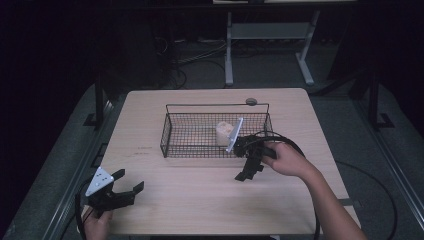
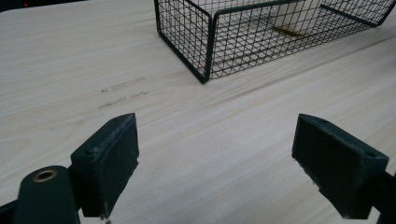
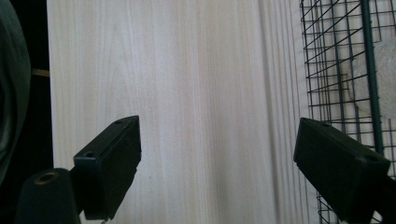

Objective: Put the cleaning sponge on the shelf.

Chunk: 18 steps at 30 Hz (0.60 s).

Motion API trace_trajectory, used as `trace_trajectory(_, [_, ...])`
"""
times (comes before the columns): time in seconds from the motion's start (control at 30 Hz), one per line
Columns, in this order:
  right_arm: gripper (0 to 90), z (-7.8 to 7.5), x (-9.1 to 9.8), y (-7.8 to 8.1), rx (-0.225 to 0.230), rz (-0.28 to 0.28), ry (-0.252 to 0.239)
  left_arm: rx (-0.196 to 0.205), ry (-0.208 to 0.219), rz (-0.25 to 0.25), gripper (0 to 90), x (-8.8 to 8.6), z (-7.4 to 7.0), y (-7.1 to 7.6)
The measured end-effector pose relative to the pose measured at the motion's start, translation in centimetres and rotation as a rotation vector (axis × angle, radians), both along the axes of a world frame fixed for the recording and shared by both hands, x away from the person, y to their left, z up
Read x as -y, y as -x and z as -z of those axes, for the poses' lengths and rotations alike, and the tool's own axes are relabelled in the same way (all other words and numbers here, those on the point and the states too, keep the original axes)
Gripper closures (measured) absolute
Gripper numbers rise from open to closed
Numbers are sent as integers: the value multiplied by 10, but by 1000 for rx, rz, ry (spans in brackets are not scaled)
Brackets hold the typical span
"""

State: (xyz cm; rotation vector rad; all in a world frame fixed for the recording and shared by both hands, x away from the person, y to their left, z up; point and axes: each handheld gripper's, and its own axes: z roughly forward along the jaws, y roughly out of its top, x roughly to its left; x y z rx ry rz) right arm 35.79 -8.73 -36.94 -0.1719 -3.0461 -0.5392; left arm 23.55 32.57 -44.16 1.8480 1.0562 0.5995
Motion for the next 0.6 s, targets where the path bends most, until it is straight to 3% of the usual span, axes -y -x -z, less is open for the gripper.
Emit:
trace_trajectory(0.07, [146,3,-1,2,0,-7,20,1,4,1,139,0,0,0])
trace_trajectory(0.23, [146,7,0,9,-2,-6,-6,0,1,1,139,0,0,0])
trace_trajectory(0.6, [147,25,7,24,-15,-13,-9,0,2,2,139,0,0,0])
